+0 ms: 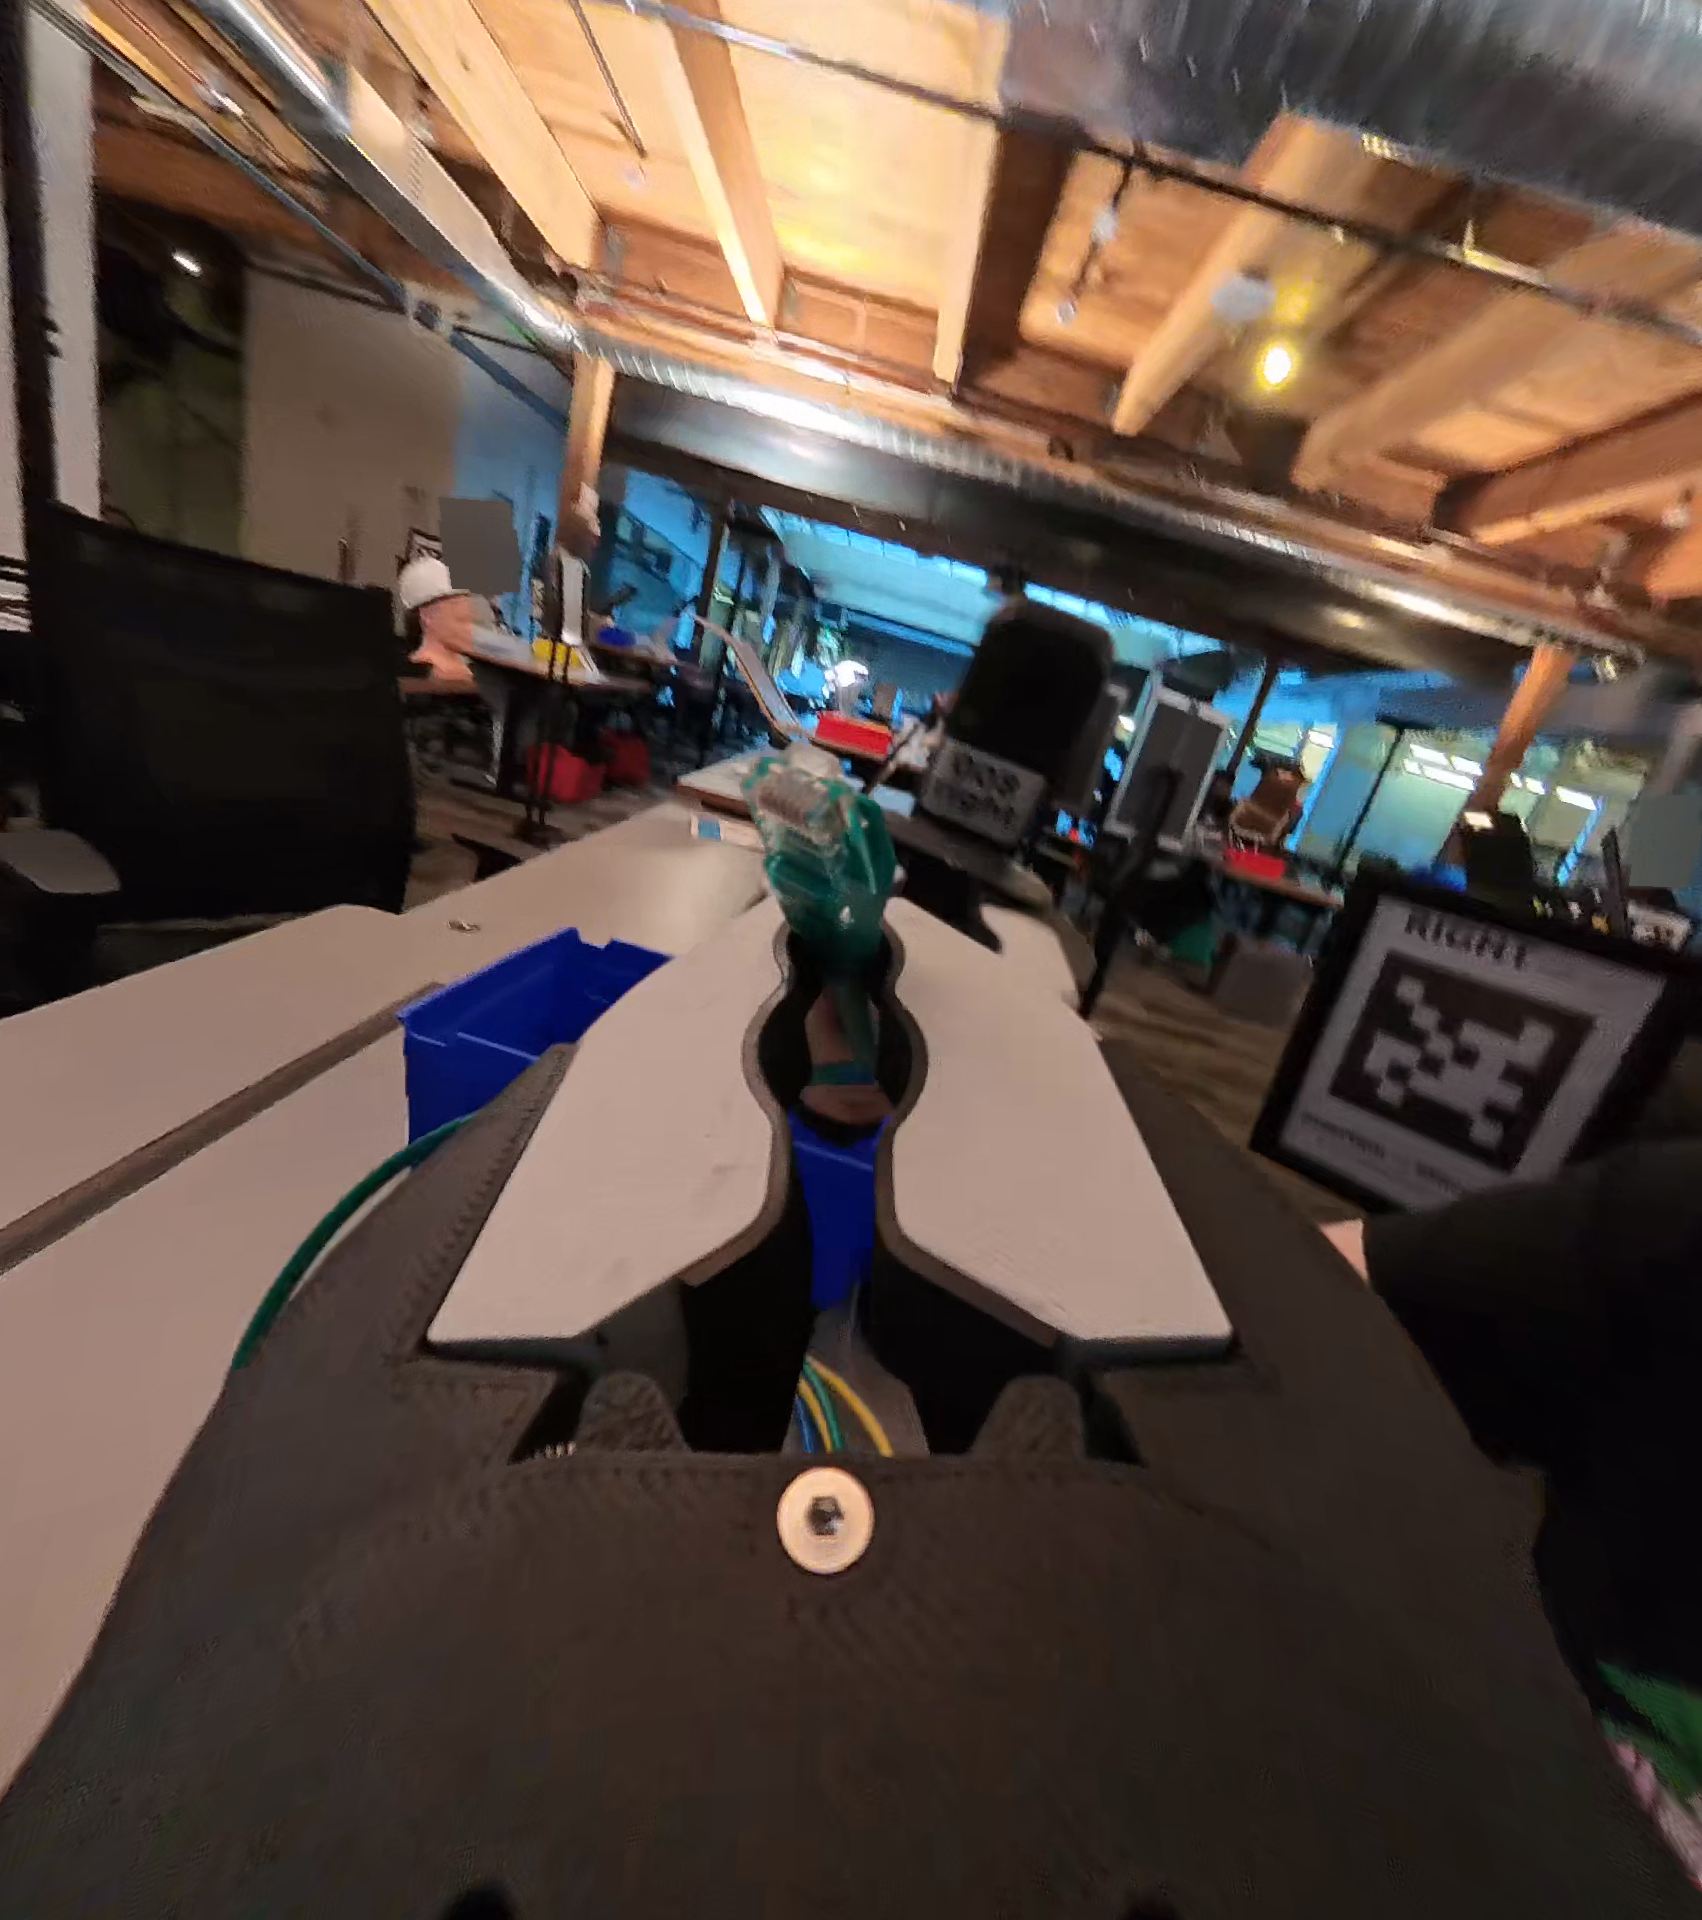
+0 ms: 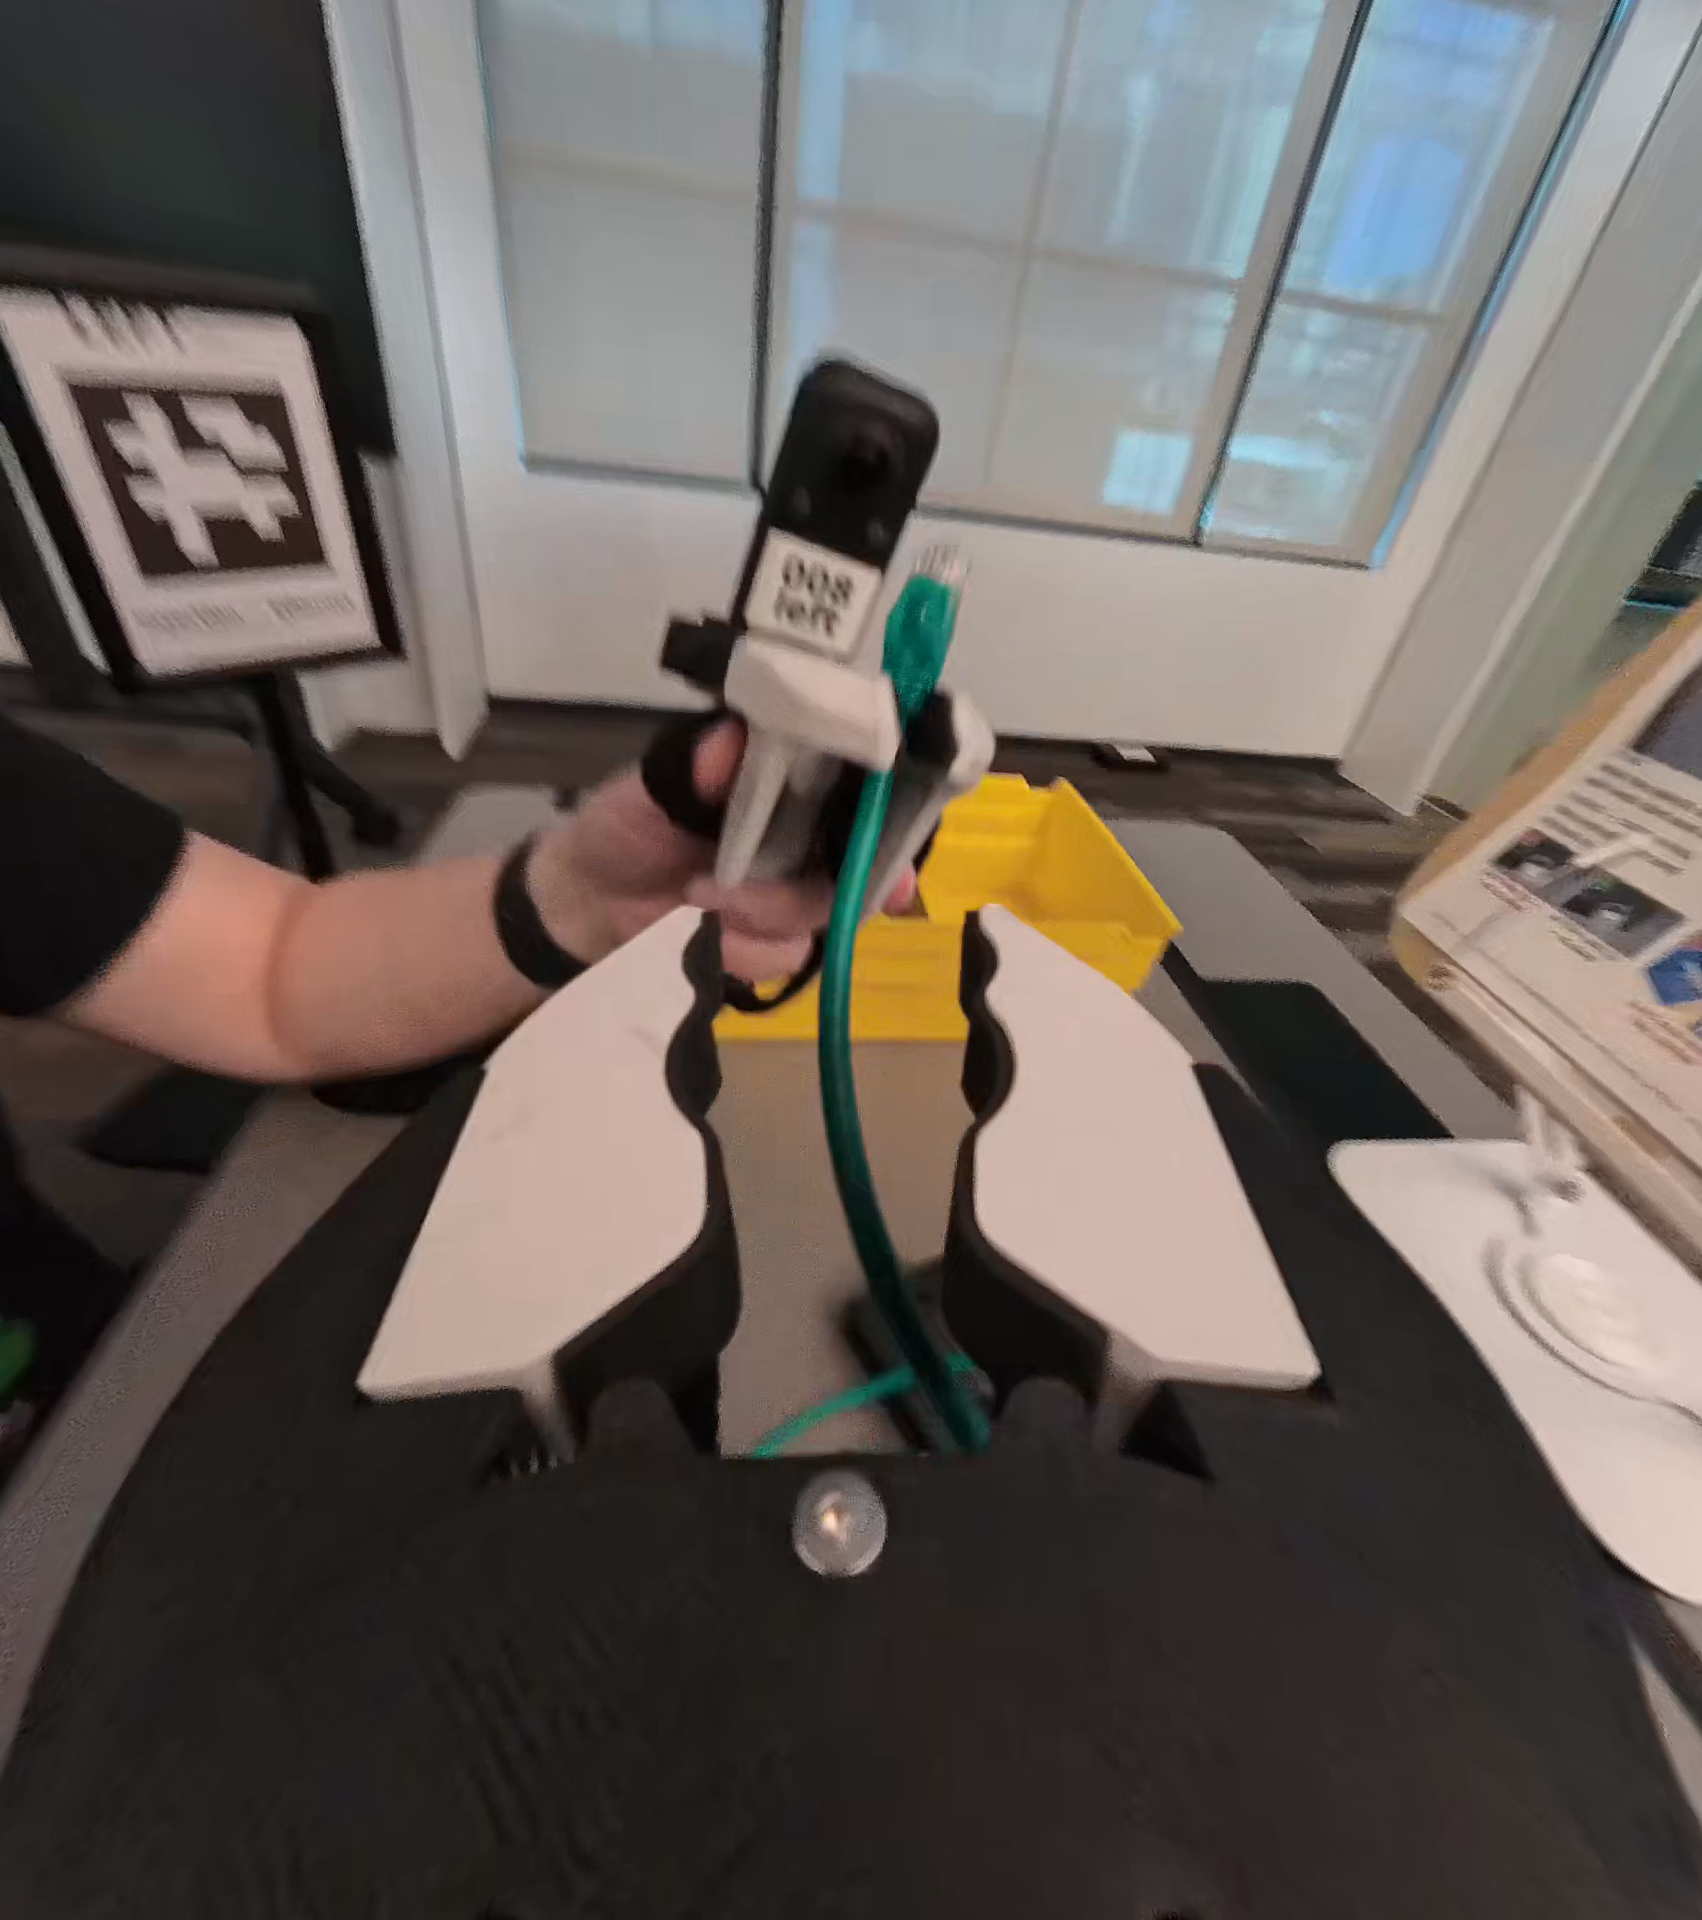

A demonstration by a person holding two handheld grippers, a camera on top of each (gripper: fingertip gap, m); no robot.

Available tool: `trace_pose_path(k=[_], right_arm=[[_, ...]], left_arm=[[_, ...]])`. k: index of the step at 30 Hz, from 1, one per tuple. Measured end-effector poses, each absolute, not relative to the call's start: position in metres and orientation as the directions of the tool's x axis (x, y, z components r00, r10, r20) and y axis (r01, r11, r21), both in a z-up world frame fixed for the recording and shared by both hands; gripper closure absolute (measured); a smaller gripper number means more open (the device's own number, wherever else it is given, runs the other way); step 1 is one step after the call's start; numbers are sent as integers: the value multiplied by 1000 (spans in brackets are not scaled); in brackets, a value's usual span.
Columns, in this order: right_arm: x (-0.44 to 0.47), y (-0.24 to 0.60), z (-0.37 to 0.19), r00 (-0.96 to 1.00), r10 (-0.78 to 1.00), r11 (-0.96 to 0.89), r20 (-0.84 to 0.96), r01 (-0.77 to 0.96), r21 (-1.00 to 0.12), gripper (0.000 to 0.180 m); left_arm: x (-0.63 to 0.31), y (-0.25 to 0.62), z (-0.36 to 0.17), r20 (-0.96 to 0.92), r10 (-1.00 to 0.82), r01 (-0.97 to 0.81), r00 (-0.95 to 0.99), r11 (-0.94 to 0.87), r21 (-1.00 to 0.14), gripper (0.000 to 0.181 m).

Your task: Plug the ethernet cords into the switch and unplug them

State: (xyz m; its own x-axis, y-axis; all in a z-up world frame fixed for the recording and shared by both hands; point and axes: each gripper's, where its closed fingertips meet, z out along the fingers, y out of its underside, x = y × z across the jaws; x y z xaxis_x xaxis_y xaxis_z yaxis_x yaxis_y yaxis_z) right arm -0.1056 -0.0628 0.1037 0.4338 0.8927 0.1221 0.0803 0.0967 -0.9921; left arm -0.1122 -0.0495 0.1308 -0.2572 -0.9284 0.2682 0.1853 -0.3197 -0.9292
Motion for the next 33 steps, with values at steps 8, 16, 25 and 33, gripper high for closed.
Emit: trace_pose_path(k=[8,16,25,33], right_arm=[[-118,-66,92,466,824,174,321,331,-927,174],[-119,-83,98,401,880,140,256,297,-945,174],[-105,-81,136,524,776,310,350,166,-936,157],[-184,-90,85,366,875,227,315,263,-938,157]], left_arm=[[-132,-51,147,202,-928,245,-312,-284,-927,165],[-146,-69,134,97,-919,95,-383,-144,-985,166],[-146,-62,149,44,-964,161,-264,-89,-983,169],[-154,-49,165,119,-968,261,-221,-177,-949,169]])
